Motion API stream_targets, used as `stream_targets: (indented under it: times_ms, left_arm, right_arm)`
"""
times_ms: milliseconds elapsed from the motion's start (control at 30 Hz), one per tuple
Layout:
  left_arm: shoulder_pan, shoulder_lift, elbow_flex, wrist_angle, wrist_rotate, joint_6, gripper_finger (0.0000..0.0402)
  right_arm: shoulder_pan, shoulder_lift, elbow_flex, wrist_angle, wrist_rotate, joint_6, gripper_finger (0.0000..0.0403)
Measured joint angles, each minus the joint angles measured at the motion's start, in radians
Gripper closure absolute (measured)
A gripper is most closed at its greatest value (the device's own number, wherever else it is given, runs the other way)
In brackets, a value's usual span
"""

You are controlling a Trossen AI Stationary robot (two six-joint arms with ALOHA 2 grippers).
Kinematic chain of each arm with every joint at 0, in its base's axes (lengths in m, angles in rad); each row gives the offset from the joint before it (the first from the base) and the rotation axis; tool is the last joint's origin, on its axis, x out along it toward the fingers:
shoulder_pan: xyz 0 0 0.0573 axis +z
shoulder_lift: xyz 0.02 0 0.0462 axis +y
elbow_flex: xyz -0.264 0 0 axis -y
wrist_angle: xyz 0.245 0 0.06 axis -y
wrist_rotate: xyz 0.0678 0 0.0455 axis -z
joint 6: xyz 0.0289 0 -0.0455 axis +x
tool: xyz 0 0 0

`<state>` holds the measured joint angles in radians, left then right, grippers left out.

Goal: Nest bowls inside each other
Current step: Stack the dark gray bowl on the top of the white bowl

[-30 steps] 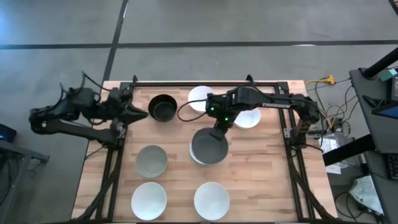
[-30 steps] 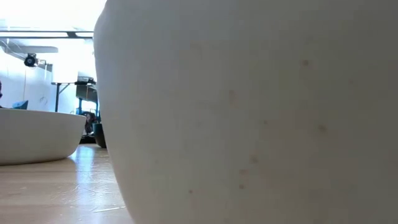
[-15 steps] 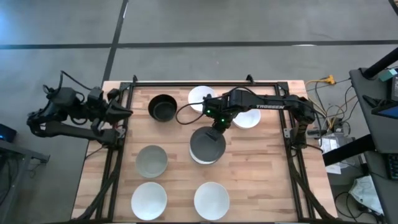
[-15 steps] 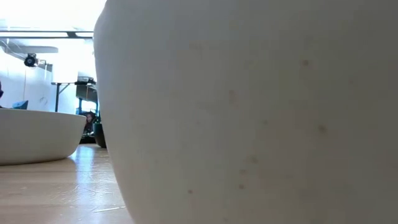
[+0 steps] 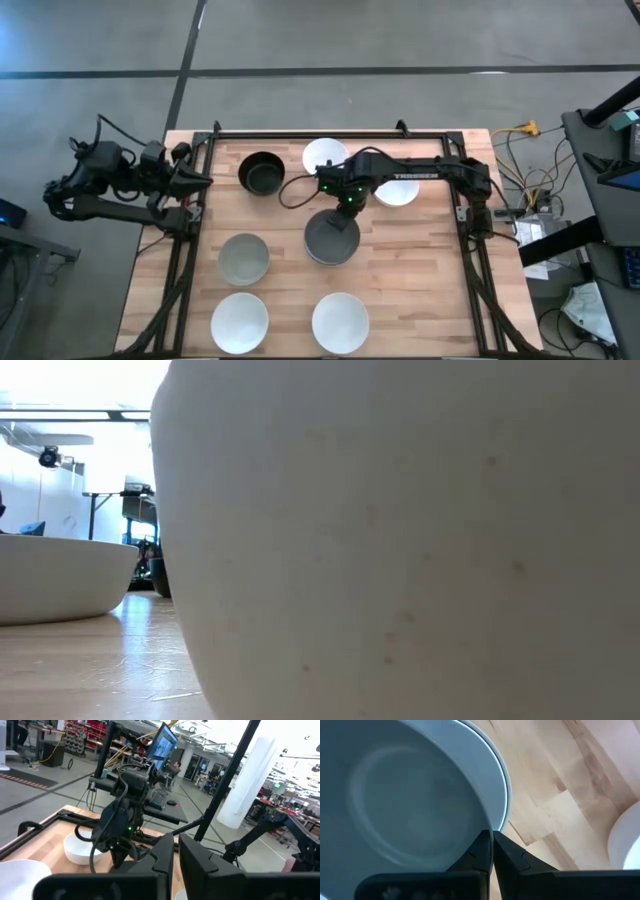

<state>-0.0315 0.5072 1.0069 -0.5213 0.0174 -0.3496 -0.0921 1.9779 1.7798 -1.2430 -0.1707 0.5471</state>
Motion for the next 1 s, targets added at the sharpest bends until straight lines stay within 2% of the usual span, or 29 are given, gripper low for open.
stream_targets:
  times_ms: [333,1000]
  left_arm:
    - [0.0,0.003,0.0,-0.004,0.0,-0.009,0.0388]
    - [0.0,0.011,-0.001,-0.003,-0.01,-0.003,0.0388]
  right_arm:
    - [0.0,0.037,-0.003,0.041,0.042,-0.044,0.0394]
    - [-0.008,0.037,-0.033,0.047,0.042,-0.085,0.0394]
